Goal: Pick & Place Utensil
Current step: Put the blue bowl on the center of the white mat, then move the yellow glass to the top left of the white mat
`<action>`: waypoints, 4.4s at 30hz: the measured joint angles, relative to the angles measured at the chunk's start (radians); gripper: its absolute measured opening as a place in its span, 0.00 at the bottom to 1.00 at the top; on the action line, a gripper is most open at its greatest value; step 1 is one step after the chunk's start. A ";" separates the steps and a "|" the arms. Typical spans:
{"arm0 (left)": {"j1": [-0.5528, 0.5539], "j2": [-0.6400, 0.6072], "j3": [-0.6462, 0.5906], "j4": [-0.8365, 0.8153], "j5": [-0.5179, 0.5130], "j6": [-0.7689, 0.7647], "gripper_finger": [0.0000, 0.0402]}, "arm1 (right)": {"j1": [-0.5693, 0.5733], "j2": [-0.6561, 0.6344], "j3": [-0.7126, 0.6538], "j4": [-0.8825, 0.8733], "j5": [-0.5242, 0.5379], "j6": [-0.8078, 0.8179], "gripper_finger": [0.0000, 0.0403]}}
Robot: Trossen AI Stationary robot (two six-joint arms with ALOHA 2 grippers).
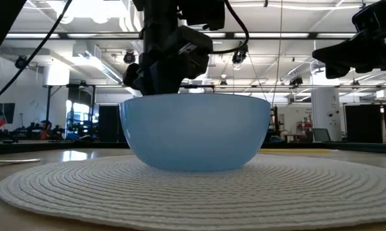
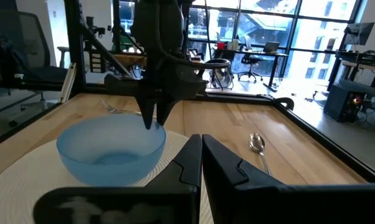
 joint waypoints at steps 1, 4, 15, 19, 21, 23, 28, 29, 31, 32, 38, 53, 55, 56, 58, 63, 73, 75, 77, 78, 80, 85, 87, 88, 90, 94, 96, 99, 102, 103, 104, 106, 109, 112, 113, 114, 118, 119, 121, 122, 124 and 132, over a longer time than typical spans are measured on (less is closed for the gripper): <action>0.002 0.000 0.006 -0.003 0.013 0.009 0.30 | 0.000 0.000 0.000 0.000 0.000 0.000 0.02; 0.006 0.000 0.028 -0.007 0.042 0.046 0.34 | 0.000 0.000 0.000 0.000 0.000 0.000 0.02; 0.042 -0.002 0.128 -0.118 0.034 0.152 0.35 | 0.000 0.000 0.000 0.000 0.000 0.000 0.02; 0.055 -0.002 0.182 -0.153 0.028 0.223 0.35 | 0.000 0.000 0.000 0.000 0.000 0.000 0.02; 0.057 -0.008 0.216 -0.163 0.016 0.263 0.35 | 0.000 0.000 0.000 0.000 0.000 0.000 0.02; 0.058 -0.020 0.250 -0.167 -0.008 0.298 0.35 | 0.000 0.000 0.000 0.000 0.000 0.000 0.02; 0.058 -0.099 0.291 -0.168 -0.088 0.359 0.34 | 0.000 0.000 0.000 0.000 0.000 0.000 0.02; 0.058 -0.122 0.291 -0.170 -0.110 0.364 0.34 | 0.000 0.000 0.000 0.000 0.000 0.000 0.02; 0.058 -0.172 0.280 -0.167 -0.154 0.369 0.34 | 0.000 0.000 0.000 0.000 0.000 0.000 0.02; 0.056 -0.200 0.273 -0.168 -0.177 0.370 0.34 | 0.000 0.000 0.000 0.000 0.000 0.000 0.02; 0.046 -0.363 0.160 -0.090 -0.296 0.371 0.34 | 0.000 0.000 0.000 0.000 0.000 0.000 0.02; 0.035 -0.775 -0.634 0.848 -0.177 0.407 0.34 | 0.000 -0.001 0.000 0.026 0.000 0.159 0.02; 0.035 -0.809 -0.717 0.977 -0.165 0.419 0.34 | 0.000 -0.001 0.000 0.045 0.000 0.178 0.02; 0.035 -0.825 -0.754 1.029 -0.164 0.429 0.34 | 0.000 -0.001 0.000 0.056 -0.001 0.200 0.02; 0.035 -0.851 -0.813 1.112 -0.164 0.461 0.34 | 0.000 -0.001 0.000 0.083 -0.001 0.248 0.02; 0.035 -0.907 -0.924 1.230 -0.164 0.522 0.34 | 0.000 -0.001 0.000 0.187 0.000 0.317 0.02; 0.035 -0.934 -1.004 1.297 -0.164 0.583 0.34 | 0.001 0.000 0.000 0.465 -0.019 0.300 0.02; 0.035 -0.932 -1.004 1.301 -0.164 0.602 0.34 | 0.001 0.000 0.000 0.530 -0.040 0.266 0.02; 0.035 -0.932 -1.004 1.307 -0.164 0.627 0.34 | 0.001 0.000 0.000 0.601 -0.061 0.256 0.02; 0.036 -0.932 -1.004 1.315 -0.163 0.634 0.34 | 0.001 0.000 0.000 0.632 -0.067 0.255 0.02; 0.036 -0.932 -1.004 1.335 -0.163 0.644 0.34 | 0.000 0.000 0.007 0.664 -0.089 0.247 0.02; 0.035 -0.932 -1.004 1.337 -0.163 0.646 0.34 | 0.001 0.006 0.133 0.479 -0.128 0.217 0.02; 0.035 -0.932 -1.004 1.337 -0.163 0.646 0.34 | 0.001 0.017 0.217 0.302 -0.128 0.203 0.02; 0.036 -0.932 -1.004 1.337 -0.163 0.646 0.34 | 0.001 0.026 0.261 0.210 -0.128 0.196 0.02; 0.035 -0.932 -1.004 1.337 -0.163 0.645 0.34 | 0.001 0.049 0.348 0.042 -0.128 0.192 0.03; 0.035 -0.932 -1.004 1.336 -0.163 0.641 0.34 | 0.001 0.105 0.494 -0.191 -0.131 0.193 0.10; 0.035 -0.932 -1.004 1.336 -0.163 0.633 0.34 | 0.001 0.136 0.556 -0.280 -0.132 0.195 0.15; 0.035 -0.932 -1.004 1.336 -0.163 0.631 0.34 | 0.001 0.185 0.643 -0.387 -0.138 0.206 0.23; 0.035 -0.932 -1.004 1.336 -0.163 0.630 0.34 | 0.001 0.238 0.735 -0.497 -0.142 0.230 0.31; 0.036 -0.932 -1.004 1.335 -0.163 0.629 0.34 | 0.001 0.257 0.762 -0.537 -0.143 0.237 0.33; 0.035 -0.932 -1.004 1.335 -0.164 0.628 0.34 | 0.001 0.276 0.791 -0.577 -0.143 0.249 0.36; 0.035 -0.932 -1.004 1.333 -0.165 0.628 0.34 | 0.001 0.313 0.842 -0.651 -0.152 0.263 0.39; 0.035 -0.931 -1.004 1.333 -0.167 0.628 0.34 | 0.001 0.370 0.912 -0.738 -0.169 0.284 0.43; 0.035 -0.931 -1.004 1.333 -0.168 0.628 0.34 | 0.001 0.429 0.975 -0.811 -0.208 0.311 0.45; 0.036 -0.931 -1.004 1.332 -0.168 0.628 0.34 | 0.001 0.449 0.995 -0.831 -0.215 0.327 0.45; 0.035 -0.931 -1.004 1.331 -0.168 0.628 0.34 | 0.001 0.470 1.016 -0.855 -0.225 0.343 0.45; 0.036 -0.931 -1.004 1.329 -0.169 0.628 0.34 | 0.001 0.549 1.090 -0.959 -0.313 0.408 0.44; 0.036 -0.931 -1.004 1.329 -0.170 0.628 0.34 | 0.001 0.568 1.106 -0.979 -0.335 0.429 0.44; 0.036 -0.931 -1.004 1.328 -0.170 0.628 0.34 | 0.004 0.603 1.134 -1.021 -0.377 0.462 0.43; 0.036 -0.931 -1.004 1.328 -0.170 0.628 0.34 | 0.009 0.619 1.146 -1.042 -0.392 0.477 0.43; 0.036 -0.931 -1.004 1.328 -0.170 0.628 0.34 | 0.024 0.654 1.166 -1.071 -0.399 0.502 0.42; 0.036 -0.931 -1.004 1.327 -0.170 0.631 0.34 | 0.120 0.778 1.240 -1.122 -0.401 0.594 0.42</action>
